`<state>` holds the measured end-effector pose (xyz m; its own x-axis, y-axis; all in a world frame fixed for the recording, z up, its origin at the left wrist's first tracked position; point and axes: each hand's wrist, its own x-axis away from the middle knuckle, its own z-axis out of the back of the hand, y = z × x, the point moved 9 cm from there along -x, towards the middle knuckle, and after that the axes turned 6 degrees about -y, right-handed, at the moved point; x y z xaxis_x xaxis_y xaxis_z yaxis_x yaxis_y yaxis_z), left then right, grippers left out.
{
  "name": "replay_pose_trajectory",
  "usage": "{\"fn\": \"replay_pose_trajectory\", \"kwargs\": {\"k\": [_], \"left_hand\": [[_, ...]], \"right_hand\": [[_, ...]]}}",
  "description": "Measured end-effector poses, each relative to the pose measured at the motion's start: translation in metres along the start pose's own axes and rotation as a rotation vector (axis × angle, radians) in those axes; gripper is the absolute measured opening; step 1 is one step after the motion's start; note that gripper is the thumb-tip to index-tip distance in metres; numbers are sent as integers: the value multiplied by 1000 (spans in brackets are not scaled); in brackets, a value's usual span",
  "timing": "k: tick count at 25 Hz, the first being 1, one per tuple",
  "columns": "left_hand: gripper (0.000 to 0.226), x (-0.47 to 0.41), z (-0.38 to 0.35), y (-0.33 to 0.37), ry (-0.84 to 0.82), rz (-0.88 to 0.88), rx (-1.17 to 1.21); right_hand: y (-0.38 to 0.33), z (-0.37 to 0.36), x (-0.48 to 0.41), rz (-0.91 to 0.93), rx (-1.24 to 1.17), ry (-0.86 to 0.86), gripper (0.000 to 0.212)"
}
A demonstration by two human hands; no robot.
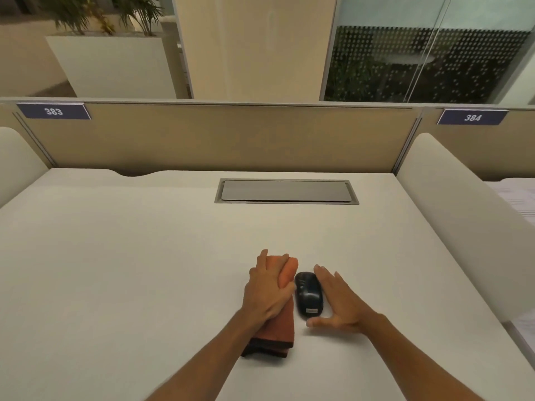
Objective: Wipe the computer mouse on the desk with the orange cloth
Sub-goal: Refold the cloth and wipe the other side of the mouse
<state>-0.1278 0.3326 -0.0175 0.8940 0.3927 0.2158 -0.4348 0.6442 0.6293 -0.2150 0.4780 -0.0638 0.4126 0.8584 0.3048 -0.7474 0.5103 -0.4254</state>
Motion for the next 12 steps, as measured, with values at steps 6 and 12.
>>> {"fn": "replay_pose_trajectory", "kwargs": {"k": [6,12], "left_hand": [[68,5,-18,6,-19,-25,-109],[61,2,-33,18,-59,-78,-302]], "right_hand": [[0,-8,-2,24,52,72,115],[-2,-7,-1,33,58,137,110]]}}
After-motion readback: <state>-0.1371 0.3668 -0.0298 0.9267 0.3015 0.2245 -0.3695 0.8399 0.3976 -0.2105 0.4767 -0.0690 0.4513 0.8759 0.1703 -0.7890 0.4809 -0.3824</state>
